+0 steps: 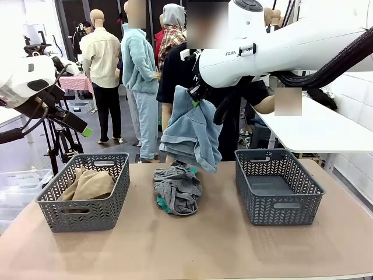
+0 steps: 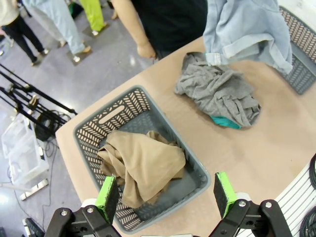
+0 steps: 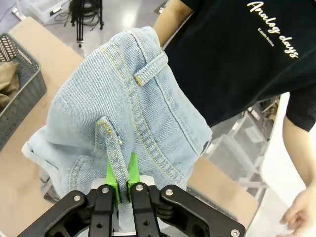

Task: Sort the tops and bottoms.
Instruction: Sort the clothes according to human instructions.

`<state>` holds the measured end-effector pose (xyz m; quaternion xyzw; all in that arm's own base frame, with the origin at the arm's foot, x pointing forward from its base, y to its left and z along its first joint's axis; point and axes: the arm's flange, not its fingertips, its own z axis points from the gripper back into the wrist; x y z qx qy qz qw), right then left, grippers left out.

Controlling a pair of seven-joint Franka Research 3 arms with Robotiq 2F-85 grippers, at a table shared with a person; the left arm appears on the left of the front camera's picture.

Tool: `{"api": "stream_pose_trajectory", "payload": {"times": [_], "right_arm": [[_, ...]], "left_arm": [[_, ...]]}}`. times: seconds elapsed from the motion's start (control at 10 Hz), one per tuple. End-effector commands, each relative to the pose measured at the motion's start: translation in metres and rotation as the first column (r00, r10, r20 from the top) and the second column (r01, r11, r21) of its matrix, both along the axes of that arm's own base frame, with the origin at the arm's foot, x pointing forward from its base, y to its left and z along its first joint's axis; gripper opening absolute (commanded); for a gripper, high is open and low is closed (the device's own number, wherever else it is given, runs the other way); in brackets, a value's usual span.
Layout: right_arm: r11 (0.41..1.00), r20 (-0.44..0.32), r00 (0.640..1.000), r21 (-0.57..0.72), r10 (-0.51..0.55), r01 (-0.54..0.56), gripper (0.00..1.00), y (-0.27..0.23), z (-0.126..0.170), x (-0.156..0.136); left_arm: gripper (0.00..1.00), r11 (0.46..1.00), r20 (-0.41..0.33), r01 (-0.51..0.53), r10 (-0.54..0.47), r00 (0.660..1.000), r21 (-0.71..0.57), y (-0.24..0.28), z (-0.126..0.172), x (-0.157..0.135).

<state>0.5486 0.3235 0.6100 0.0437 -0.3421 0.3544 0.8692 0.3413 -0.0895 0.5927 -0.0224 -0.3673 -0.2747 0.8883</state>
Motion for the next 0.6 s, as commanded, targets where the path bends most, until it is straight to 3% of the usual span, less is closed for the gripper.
{"api": "stream_pose_trajectory", "payload": {"times": [0.0,0.5], "right_arm": [[1.0,0.003,1.0,0.002,-0.002,0.002,0.0,-0.0008,0.0049,0.0006],[1.0,0.003,1.0,0.002,-0.002,0.002,0.0,-0.0008,0.0049,0.0006]], "left_arm": [[1.0,1.0,-0.002,0.004,-0.004,1.0,-0.004,0.0004,-0.0005,-0.0004],[1.0,1.0,-0.002,0.004,-0.004,1.0,-0.004,0.0004,-0.0005,-0.0004]]}}
